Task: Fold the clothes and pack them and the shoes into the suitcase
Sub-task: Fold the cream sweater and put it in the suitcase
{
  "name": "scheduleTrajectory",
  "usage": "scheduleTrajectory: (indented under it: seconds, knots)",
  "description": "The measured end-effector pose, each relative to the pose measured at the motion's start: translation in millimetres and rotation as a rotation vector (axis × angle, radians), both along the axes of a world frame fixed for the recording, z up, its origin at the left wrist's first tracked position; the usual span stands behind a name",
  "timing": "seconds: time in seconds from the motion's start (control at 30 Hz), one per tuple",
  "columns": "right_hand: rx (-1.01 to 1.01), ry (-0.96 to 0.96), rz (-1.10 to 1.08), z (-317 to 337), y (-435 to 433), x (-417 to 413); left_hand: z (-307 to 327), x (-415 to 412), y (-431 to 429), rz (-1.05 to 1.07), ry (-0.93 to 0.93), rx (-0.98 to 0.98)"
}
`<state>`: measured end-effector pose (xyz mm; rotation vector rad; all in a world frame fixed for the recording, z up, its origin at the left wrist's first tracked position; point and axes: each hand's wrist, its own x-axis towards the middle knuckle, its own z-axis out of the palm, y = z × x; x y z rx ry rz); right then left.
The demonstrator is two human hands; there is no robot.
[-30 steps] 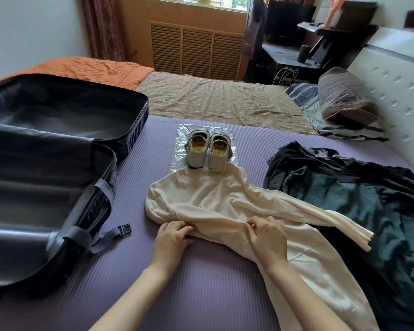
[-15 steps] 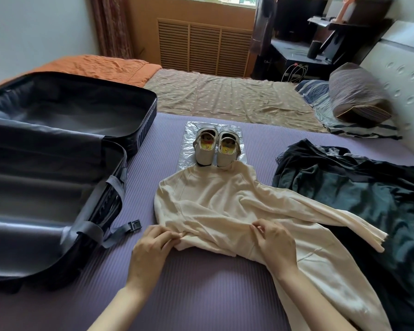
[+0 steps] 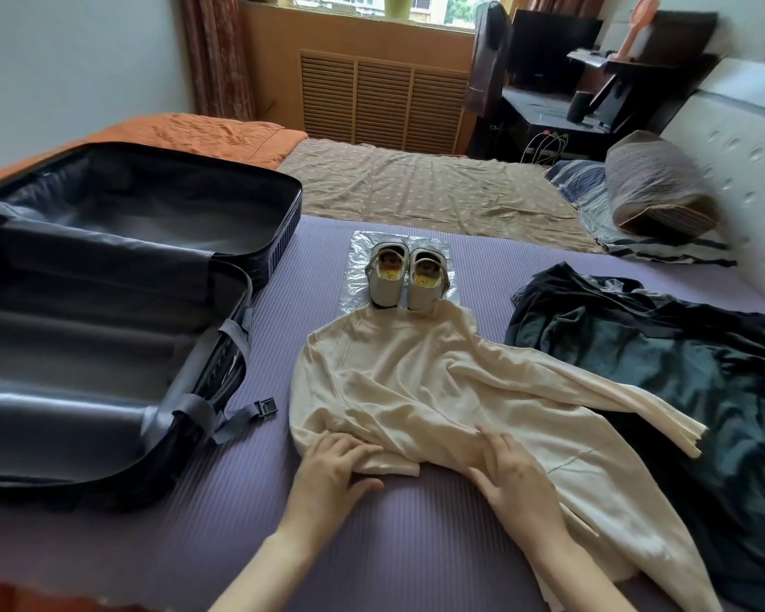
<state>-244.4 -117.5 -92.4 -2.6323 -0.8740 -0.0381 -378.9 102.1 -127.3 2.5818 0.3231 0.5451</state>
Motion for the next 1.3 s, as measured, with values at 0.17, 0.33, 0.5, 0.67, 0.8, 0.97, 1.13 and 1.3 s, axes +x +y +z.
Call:
scheduleTrajectory:
  seconds: [0.17, 0.33, 0.5, 0.67, 0.8, 0.97, 1.13, 1.3]
  knots:
    - [0.058, -0.142, -0.011, 1.3, -11.4, -2.4, 1.3, 4.2, 4.2, 0.053, -0.027, -0.061]
    - [0.138, -0.316, 0.066, 9.9, -7.7, -15.8, 22.8, -38.3, 31.9, 0.062, -0.052, -0.256]
    - [0.201, -0.248, 0.21, -2.1, -2.1, -50.0, 7.8, -89.9, 67.7, 0.056, 0.055, 0.043]
    - [0.211, -0.191, 0.26, -11.7, 13.0, -85.0, 26.4, -94.0, 38.1, 0.156, 0.043, -0.077]
    - [0.221, -0.141, 0.07, -4.7, 8.3, -76.9, 29.5, -70.4, -6.8, 0.13, 0.068, -0.253]
    - [0.393, 0.153, -0.204, 14.5, -5.9, -33.2, 22.9, -32.1, -52.5, 0.032, 0.035, -0.329]
    - [0.216, 0.177, -0.226, 14.1, -21.7, -3.1, 19.6, -11.9, -88.4, -0.057, 0.066, -0.303]
    - [0.256, 0.029, 0.032, 11.6, -61.1, -36.7, 7.1, -13.9, -120.9, -0.128, 0.087, -0.285]
